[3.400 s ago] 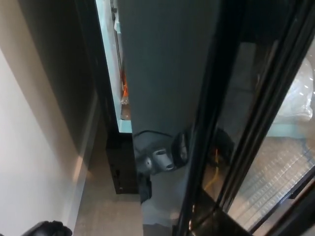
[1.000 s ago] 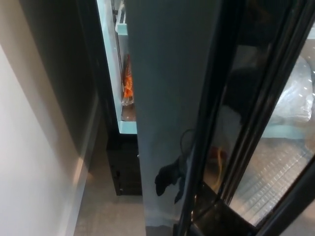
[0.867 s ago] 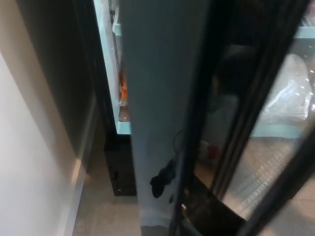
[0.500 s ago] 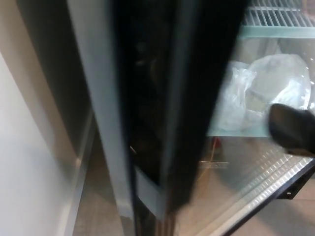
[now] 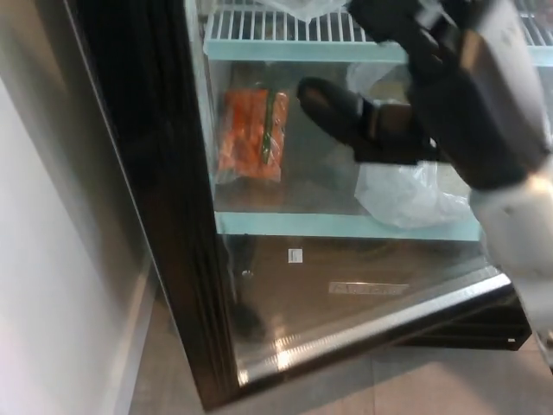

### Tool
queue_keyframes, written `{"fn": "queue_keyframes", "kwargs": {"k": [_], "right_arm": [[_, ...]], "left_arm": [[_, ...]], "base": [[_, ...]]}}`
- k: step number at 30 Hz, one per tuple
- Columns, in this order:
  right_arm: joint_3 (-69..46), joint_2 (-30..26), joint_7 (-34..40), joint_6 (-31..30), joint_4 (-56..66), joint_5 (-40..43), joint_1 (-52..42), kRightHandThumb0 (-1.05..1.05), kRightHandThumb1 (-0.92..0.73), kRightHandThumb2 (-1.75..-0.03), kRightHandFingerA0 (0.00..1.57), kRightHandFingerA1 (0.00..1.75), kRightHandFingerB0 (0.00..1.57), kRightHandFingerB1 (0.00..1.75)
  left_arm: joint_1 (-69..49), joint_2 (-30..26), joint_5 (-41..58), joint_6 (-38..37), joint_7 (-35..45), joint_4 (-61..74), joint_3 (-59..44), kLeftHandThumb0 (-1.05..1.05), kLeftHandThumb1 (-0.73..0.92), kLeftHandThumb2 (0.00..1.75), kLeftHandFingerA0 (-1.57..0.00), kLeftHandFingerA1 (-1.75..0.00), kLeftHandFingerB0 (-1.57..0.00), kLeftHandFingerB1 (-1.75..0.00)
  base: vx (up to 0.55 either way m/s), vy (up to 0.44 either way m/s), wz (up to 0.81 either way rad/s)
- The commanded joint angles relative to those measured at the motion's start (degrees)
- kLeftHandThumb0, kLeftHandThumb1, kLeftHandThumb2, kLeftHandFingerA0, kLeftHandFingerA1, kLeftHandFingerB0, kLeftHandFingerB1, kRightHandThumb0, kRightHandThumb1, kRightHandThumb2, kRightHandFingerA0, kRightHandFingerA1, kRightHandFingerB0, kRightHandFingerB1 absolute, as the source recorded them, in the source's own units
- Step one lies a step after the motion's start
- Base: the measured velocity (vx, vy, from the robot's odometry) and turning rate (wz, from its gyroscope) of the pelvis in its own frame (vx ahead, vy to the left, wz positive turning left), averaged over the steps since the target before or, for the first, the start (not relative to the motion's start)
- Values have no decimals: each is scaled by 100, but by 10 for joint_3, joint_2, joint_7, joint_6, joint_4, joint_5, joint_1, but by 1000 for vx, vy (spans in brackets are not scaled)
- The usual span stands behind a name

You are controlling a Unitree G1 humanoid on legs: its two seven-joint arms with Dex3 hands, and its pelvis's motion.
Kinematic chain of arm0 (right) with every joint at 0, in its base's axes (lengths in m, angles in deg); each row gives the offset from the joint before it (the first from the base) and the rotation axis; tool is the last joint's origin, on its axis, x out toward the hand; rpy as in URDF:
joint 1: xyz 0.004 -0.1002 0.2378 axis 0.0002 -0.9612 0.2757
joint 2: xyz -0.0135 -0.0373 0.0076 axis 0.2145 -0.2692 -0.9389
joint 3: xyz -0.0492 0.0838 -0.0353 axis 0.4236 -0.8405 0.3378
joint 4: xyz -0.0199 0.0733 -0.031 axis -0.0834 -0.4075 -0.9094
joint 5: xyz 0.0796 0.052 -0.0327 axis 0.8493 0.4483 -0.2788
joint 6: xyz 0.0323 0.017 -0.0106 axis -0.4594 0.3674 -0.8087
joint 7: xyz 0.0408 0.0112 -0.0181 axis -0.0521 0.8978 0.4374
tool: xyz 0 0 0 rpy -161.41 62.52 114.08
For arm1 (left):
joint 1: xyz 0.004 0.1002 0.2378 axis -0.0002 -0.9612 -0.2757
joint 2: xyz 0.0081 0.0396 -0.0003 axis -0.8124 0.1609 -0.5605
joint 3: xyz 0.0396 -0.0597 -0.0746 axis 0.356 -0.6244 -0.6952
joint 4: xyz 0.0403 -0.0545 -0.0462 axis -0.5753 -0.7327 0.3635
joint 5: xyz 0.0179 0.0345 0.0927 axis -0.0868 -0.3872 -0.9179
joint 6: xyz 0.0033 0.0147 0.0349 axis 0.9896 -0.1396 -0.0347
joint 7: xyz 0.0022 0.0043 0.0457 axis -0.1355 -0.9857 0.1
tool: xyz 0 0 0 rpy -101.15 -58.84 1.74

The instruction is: The robot stands in front of a refrigerator with an opened door and closes the door by swing its right hand at the door

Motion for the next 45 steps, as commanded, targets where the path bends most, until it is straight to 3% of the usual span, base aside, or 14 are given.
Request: {"fn": "queue_keyframes", "kwargs": {"k": [1, 2, 3, 4, 5, 15, 27, 37, 38, 39, 40, 41, 42, 45], "right_arm": [[103, -104, -62, -134, -465, -171, 133, -67, -86, -66, 21, 29, 17, 28], [103, -109, -60, -131, -468, -169, 132, -67, -86, -66, 21, 29, 17, 28], [100, -118, -62, -128, -465, -163, 123, -34, -56, -110, 0, 47, 0, 47], [98, -127, -63, -125, -462, -157, 116, -34, -56, -110, 0, 47, 0, 47], [95, -140, -58, -116, -452, -154, 100, -66, -86, -66, 23, 29, 20, 28], [92, -214, -47, -64, -384, -112, -19, -61, -85, -66, 22, 29, 19, 28], [85, -239, 0, -29, -380, -84, -176, -59, -83, -65, 25, 30, 23, 30], [41, -199, 52, -1, -441, -27, -296, -59, -83, -65, 30, 33, 25, 30], [37, -188, 58, 2, -465, -17, -309, -59, -82, -64, 32, 34, 26, 30], [32, -176, 63, 6, -490, -8, -321, -59, -82, -64, 32, 34, 26, 30], [30, -167, 64, 4, -511, -3, -328, -60, -81, -64, 32, 33, 26, 30], [29, -161, 65, 3, -525, -2, -331, -60, -81, -64, 32, 33, 26, 30], [28, -150, 65, 1, -557, 1, -334, -59, -81, -65, 30, 33, 27, 30], [30, -126, 73, 0, -646, 3, -332, -55, -80, -64, 29, 33, 29, 31]], "left_arm": [[35, -9, -10, 4, 25, -3, 0, -52, 75, 63, -31, -33, -26, -30], [37, -9, -10, 4, 25, -3, 0, -52, 75, 63, -31, -33, -26, -30], [40, -9, -9, 6, 30, -3, 0, -52, 76, 63, -32, -33, -24, -29], [43, -9, -8, 7, 35, -4, -1, -52, 76, 63, -32, -33, -24, -29], [45, -9, -10, 4, 36, -5, 1, -51, 76, 62, -33, -33, -25, -29], [47, 0, -16, -3, 40, -14, 11, -51, 76, 62, -33, -33, -25, -29], [43, 1, -13, -4, 43, -20, 9, -52, 75, 62, -34, -34, -25, -29], [48, -1, -11, -2, 47, -24, 6, -50, 74, 62, -37, -34, -25, -29], [47, -2, -10, -3, 48, -25, 5, -57, 65, 79, -28, -41, -21, -38], [45, -3, -8, -3, 50, -25, 3, -57, 65, 79, -28, -41, -21, -38], [42, -3, -7, -3, 49, -25, 1, -50, 74, 62, -36, -34, -24, -29], [39, -3, -7, -3, 48, -25, 0, -50, 74, 62, -36, -34, -24, -29], [37, -5, -6, -3, 47, -25, -2, -55, 64, 78, -29, -41, -22, -38], [31, -10, -3, -6, 50, -24, -7, -49, 74, 63, -31, -33, -25, -29]], "base": [[0, 0, 0], [0, 0, 0], [0, 0, 0], [0, 0, 0], [0, 0, 0], [0, 0, 0], [0, 0, 0], [0, 0, 0], [0, 0, 0], [0, 0, 0], [0, 0, 0], [0, 0, 0], [0, 0, 0], [0, 0, 0]]}}
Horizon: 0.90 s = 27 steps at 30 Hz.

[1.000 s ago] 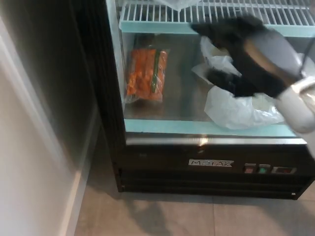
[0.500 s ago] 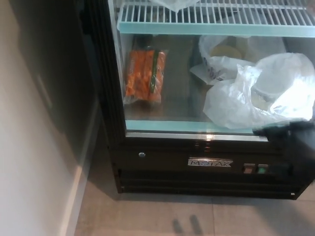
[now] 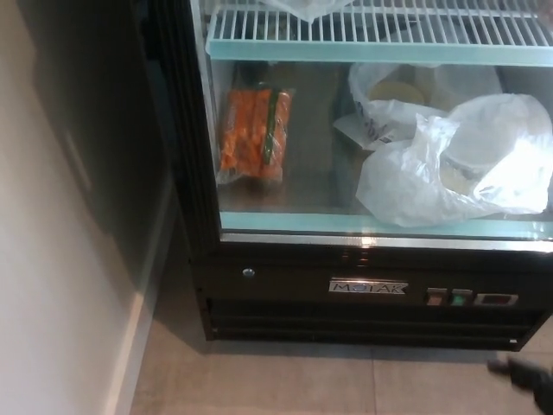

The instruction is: The robot stands in front of a refrigerator with an opened door and closes the door by swing its right hand at the door

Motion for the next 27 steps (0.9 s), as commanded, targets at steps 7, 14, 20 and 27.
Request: {"fn": "queue_keyframes", "kwargs": {"k": [7, 14, 20, 27], "right_arm": [[-44, 52, 13, -26, -249, 74, 6, -52, -77, -63, 25, 30, 30, 31], [-64, 50, -9, -76, -318, 87, 29, -54, -59, -92, 33, 50, 21, 43], [-61, 47, -40, -120, -342, 87, 54, -51, -71, -63, 50, 37, 41, 34], [-51, 40, -74, -157, -348, 90, 61, -52, -61, -96, 40, 54, 28, 48]], "left_arm": [[-19, -17, 6, -5, 12, -4, -19, -54, 63, 80, -31, -43, -19, -38], [-22, -15, 1, 0, 7, -3, -23, -47, 74, 63, -32, -33, -25, -29], [-13, -12, 3, 4, 9, -3, -30, -47, 73, 62, -34, -34, -26, -30], [1, -10, 5, 3, 26, -7, -34, -53, 64, 77, -29, -41, -21, -38]], "base": [[0, 0, 0], [0, 0, 0], [0, 0, 0], [0, 0, 0]]}}
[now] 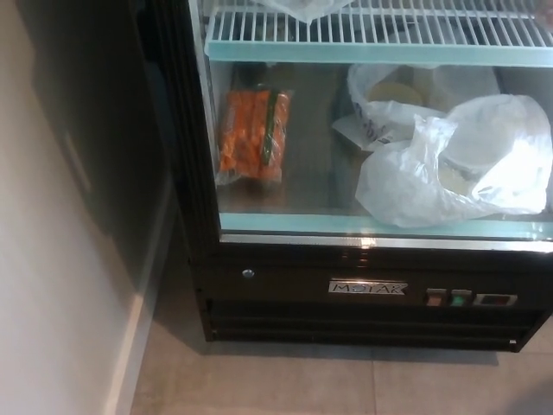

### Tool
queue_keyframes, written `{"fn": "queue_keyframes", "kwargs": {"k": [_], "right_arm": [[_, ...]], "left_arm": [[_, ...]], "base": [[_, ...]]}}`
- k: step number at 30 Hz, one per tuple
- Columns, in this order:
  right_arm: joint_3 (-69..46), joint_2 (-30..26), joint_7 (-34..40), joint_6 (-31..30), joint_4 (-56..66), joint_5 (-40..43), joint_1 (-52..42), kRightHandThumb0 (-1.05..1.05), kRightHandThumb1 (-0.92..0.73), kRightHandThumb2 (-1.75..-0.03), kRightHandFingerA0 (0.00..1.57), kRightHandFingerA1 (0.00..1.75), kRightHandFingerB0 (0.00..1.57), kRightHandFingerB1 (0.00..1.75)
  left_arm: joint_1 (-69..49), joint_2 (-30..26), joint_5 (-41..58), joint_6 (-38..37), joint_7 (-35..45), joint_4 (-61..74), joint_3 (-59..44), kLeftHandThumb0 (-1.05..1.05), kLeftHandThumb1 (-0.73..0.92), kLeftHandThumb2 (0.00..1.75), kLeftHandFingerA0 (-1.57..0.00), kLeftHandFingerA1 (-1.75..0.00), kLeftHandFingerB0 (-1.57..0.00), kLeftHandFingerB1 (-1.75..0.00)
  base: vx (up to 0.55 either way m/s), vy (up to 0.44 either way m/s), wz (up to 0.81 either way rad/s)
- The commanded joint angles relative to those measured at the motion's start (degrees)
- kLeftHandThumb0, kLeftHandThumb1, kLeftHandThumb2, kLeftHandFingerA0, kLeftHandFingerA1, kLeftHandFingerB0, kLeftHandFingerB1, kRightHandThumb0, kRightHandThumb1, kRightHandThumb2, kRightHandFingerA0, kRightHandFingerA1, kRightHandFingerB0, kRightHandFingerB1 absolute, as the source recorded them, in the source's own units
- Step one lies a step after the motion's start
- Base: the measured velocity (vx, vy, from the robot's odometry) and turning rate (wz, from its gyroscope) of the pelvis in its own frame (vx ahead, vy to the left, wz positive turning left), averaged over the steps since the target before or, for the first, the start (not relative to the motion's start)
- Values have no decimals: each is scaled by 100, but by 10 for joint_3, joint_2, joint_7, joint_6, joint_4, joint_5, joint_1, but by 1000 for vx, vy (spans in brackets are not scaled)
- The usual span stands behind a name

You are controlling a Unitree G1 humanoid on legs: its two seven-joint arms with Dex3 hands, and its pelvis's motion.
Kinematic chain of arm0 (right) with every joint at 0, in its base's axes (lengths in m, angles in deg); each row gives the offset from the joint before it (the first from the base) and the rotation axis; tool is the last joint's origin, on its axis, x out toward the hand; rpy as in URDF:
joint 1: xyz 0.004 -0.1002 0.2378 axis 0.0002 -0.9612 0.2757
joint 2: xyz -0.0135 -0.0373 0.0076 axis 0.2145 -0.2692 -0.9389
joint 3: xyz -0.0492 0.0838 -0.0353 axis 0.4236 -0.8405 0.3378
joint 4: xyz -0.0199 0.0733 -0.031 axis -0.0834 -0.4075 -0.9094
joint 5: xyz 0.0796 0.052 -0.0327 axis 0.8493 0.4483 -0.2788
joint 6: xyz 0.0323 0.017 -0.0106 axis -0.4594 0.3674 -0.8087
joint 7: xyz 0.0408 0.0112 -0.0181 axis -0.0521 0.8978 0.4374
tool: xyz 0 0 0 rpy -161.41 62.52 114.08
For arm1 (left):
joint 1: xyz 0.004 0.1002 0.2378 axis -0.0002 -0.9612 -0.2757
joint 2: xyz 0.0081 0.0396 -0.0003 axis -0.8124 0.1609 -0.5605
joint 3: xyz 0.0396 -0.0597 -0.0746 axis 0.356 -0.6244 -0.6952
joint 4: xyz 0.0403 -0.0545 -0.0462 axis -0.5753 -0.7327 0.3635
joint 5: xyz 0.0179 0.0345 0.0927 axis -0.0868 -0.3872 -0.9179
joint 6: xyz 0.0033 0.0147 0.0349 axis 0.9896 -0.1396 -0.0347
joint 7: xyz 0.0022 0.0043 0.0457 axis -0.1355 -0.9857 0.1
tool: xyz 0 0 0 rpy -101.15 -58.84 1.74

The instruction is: The robot stands in front of a refrigerator with an opened door and closes the door by swing its right hand at the door

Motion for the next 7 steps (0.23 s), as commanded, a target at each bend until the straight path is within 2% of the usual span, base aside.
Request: {"fn": "queue_keyframes", "kwargs": {"k": [1, 2, 3, 4, 5, 6, 7], "right_arm": [[2, -13, -38, -46, -3, 15, -6, -52, -61, -96, 40, 54, 28, 48], [-7, -17, -48, -43, -3, 25, -11, -55, -62, -94, 37, 51, 41, 52], [-9, -18, -51, -42, -2, 28, -12, -55, -62, -94, 37, 51, 41, 52], [-16, -20, -58, -41, -1, 36, -15, -46, -74, -63, 51, 38, 52, 38], [-19, -21, -60, -40, 1, 38, -16, -46, -74, -63, 51, 38, 52, 38], [-21, -21, -64, -42, 1, 40, -16, -46, -74, -63, 47, 36, 51, 37], [-21, -21, -64, -42, 1, 40, -16, -46, -74, -63, 47, 36, 51, 37]], "left_arm": [[8, -3, 2, 4, 21, -6, -6, -53, 64, 77, -29, -41, -21, -38], [11, -1, -5, 3, 16, -7, 0, -46, 74, 62, -39, -34, -25, -29], [12, 0, -8, 3, 15, -7, 2, -46, 74, 62, -39, -34, -25, -29], [15, 1, -10, 3, 18, -7, 4, -46, 74, 62, -38, -34, -25, -29], [17, 2, -10, 2, 19, -8, 5, -46, 74, 62, -38, -34, -25, -29], [18, 2, -10, 2, 19, -8, 5, -53, 63, 79, -31, -43, -21, -38], [18, 2, -10, 2, 19, -8, 5, -53, 63, 79, -31, -43, -21, -38]], "base": [[0, 0, 0], [0, 0, 0], [0, 0, 0], [0, 0, 0], [0, 0, 0], [0, 0, 0], [0, 0, 0]]}}
